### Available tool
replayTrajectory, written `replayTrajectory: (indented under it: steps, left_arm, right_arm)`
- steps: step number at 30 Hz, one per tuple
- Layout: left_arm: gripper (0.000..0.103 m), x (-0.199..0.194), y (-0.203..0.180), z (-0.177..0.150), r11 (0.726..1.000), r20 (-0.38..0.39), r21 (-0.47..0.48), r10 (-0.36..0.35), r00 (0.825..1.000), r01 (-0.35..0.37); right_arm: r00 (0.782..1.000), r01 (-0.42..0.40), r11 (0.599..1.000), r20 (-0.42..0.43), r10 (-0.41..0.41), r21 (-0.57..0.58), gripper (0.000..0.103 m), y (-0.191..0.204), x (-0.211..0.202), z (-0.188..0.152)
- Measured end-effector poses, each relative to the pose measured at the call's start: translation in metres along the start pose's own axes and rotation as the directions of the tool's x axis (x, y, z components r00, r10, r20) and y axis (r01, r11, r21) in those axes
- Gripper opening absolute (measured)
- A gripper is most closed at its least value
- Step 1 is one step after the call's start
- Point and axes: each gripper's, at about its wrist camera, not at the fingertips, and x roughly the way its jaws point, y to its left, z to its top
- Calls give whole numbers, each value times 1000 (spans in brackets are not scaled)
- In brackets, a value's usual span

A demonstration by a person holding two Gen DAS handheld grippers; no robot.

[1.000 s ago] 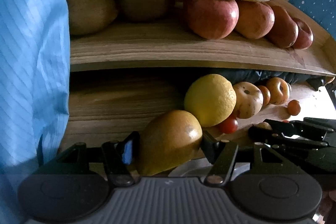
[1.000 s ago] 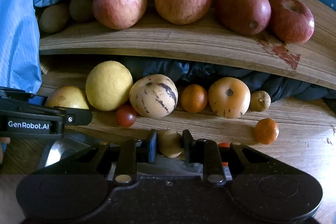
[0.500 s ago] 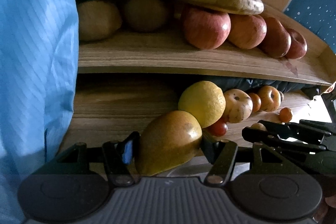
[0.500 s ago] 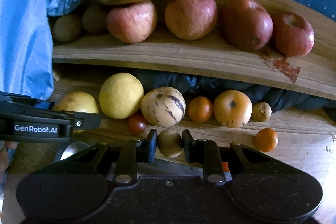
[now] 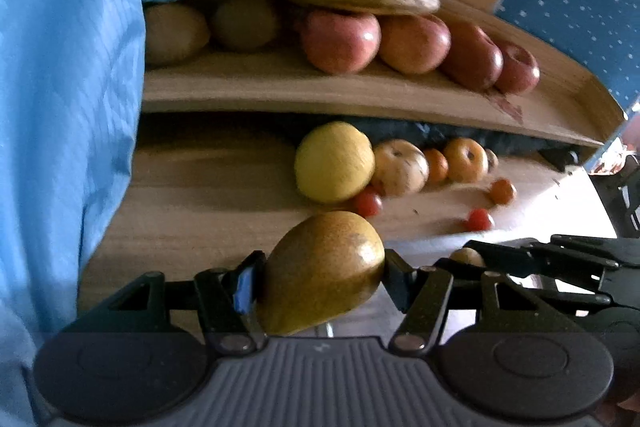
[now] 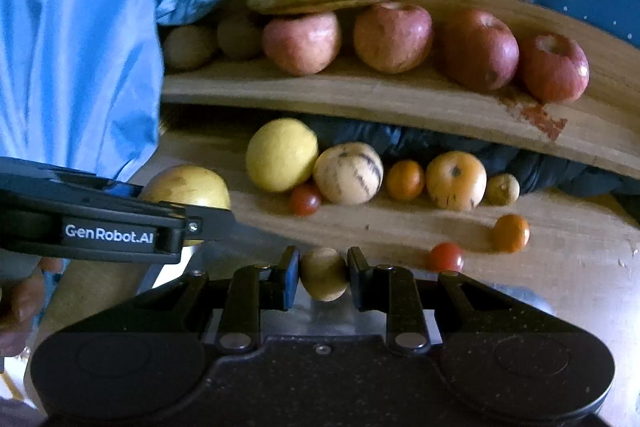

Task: Organize fruits
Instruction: 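Carry the pear in the left tool and brown fruit in the right tool over the tray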

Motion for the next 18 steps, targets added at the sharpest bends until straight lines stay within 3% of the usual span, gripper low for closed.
replayTrajectory:
  steps: [10,18]
  left_arm:
    - [66,-11,-19,-45,1000,-57,-20,-24,998,23]
    - [66,-19,-29,-75,999,-76,-48,5,997,-9]
  right_arm:
    - [998,-57,997,-39,56,-42,27,6,-23,-40]
    - [991,-105,990,-96,96,-99,27,9,-34,-74]
